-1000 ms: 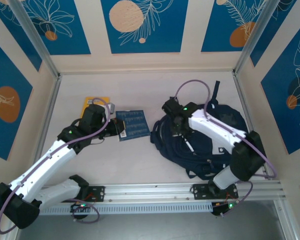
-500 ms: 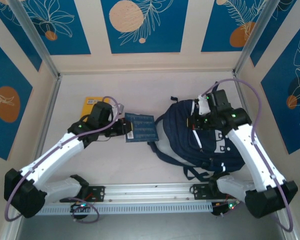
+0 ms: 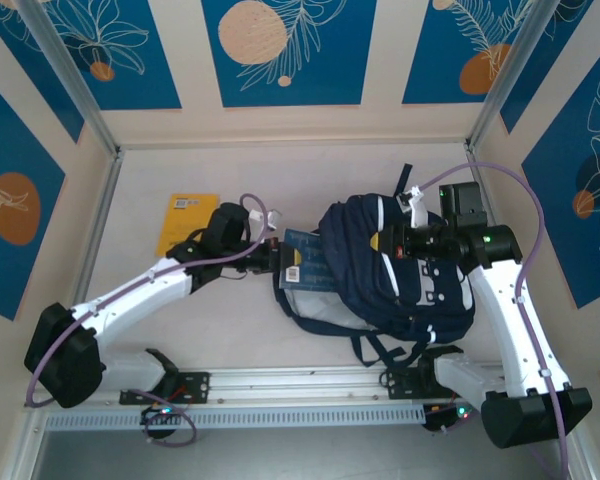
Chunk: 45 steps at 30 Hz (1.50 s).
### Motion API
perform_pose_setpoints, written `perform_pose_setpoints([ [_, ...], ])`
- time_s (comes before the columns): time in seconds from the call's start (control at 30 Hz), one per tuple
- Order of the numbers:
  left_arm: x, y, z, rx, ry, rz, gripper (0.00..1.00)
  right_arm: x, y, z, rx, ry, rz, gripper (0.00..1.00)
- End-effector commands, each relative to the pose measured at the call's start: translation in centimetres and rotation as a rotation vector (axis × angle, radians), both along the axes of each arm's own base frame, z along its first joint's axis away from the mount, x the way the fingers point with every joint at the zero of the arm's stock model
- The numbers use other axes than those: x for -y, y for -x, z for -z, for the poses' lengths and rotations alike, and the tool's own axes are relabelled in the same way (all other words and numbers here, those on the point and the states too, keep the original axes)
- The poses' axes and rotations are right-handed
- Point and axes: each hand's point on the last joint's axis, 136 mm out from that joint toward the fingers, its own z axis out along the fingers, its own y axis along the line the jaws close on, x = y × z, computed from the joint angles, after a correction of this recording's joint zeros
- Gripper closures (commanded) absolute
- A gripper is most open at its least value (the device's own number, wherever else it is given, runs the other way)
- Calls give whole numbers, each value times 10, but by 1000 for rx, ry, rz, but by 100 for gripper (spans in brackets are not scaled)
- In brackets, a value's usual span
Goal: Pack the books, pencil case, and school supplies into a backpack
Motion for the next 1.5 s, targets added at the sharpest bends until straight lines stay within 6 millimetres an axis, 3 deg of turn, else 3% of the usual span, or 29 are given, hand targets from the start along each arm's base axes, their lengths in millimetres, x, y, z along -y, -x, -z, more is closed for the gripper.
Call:
perform_pose_setpoints([
  [0.0,2,6,-18,23,63,16,100,-15,0,-49,156,-122,-82,100],
  [0.2,5,10,-26,8,102,10,100,-15,-1,-53,148,-161,-76,100],
  [0.43,44,1,0,-52,139,20,100,-15,-2,-60,137,-212,-73,100],
  [0.7,112,-12,-9,-55,234,79,100,-15,-2,-61,126,-239,-68,100],
  [0.9,165,-19,28,-143,220,91,100,-13,-5,-58,115,-253,-44,100],
  [1.1,205,-28,59,-216,233,71,100,-10,-10,-54,104,-263,-21,100],
  [1.17,221,-25,56,-229,259,108,93,-8,-12,-52,98,-266,-8,100],
  [1.3,241,-13,49,-246,258,192,54,-6,-14,-47,87,-262,11,100],
  [1.4,230,-12,43,-208,219,189,38,-1,-16,-44,93,-229,39,100],
  [1.47,217,-14,40,-185,188,173,33,2,-16,-41,94,-206,60,100],
])
